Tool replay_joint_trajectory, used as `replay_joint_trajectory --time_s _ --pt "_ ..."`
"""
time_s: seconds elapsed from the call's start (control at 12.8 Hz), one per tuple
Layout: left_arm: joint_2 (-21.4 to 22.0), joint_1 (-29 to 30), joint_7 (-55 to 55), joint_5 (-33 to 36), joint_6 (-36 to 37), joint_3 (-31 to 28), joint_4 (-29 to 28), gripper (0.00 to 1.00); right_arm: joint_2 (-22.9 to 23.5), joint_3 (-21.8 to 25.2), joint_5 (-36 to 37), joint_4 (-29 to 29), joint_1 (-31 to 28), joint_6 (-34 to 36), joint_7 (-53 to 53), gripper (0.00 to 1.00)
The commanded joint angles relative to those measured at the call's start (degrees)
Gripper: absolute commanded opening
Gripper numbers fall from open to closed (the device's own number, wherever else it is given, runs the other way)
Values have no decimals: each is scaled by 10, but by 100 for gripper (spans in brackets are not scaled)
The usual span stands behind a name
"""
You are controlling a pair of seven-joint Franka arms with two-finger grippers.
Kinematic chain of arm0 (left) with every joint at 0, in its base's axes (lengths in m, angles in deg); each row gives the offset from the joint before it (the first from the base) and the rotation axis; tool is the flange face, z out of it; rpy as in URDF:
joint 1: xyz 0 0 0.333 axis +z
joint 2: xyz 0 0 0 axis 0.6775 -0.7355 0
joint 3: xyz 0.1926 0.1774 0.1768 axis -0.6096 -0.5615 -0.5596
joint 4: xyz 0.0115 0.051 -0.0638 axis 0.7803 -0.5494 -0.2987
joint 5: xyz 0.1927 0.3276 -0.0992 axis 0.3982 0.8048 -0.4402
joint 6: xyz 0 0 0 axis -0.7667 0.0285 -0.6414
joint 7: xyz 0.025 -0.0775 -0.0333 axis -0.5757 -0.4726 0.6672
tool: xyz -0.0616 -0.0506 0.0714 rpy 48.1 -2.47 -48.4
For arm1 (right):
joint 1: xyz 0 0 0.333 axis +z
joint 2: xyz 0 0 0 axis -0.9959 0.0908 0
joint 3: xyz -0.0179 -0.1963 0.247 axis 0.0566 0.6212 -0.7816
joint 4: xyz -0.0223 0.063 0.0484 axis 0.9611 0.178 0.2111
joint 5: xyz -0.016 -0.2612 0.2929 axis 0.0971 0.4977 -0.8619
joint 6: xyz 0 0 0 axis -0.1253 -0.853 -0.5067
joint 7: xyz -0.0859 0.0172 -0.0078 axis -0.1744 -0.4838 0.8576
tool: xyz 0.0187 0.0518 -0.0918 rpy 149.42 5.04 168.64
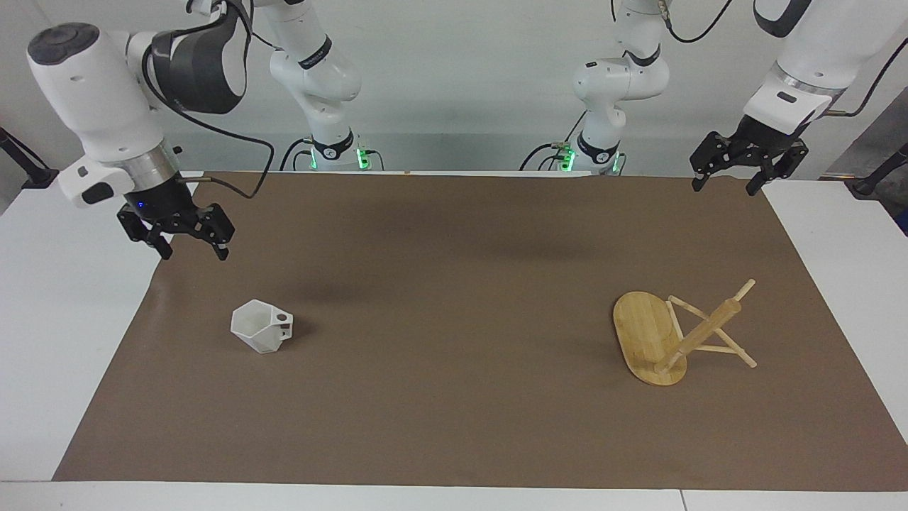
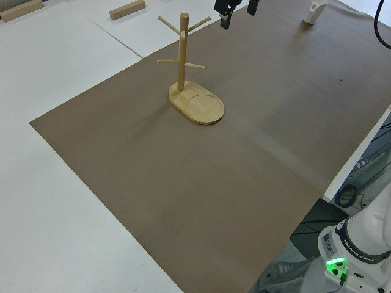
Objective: Hang cup on rack
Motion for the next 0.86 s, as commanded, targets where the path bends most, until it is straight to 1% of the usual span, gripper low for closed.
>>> replay_joint_trajectory --time_s 0.0,0.24,0.31,0.39,0.47,0.63,0.78 --pt "6 6 15 15 -4 2 -5 100 37 -4 -8 -30 -10 -76 16 100" --pt "10 5 36 12 -2 -6 -2 100 54 -4 -4 -89 -9 -171 16 100" --pt "10 -6 37 12 -4 -21 -3 100 63 -4 -4 -102 -8 -193 16 100" --pt "11 -41 37 13 -3 -53 -3 100 72 -4 -4 -115 -7 -212 16 100" --pt "12 -54 37 12 -2 -69 -3 100 80 -4 -3 -123 -8 -219 17 100" --pt "12 -52 37 12 -1 -69 -4 100 88 -4 15 -137 -15 -219 39 100" --pt "9 -56 33 12 -1 -68 -5 100 88 -4 15 -135 -30 -217 69 100"
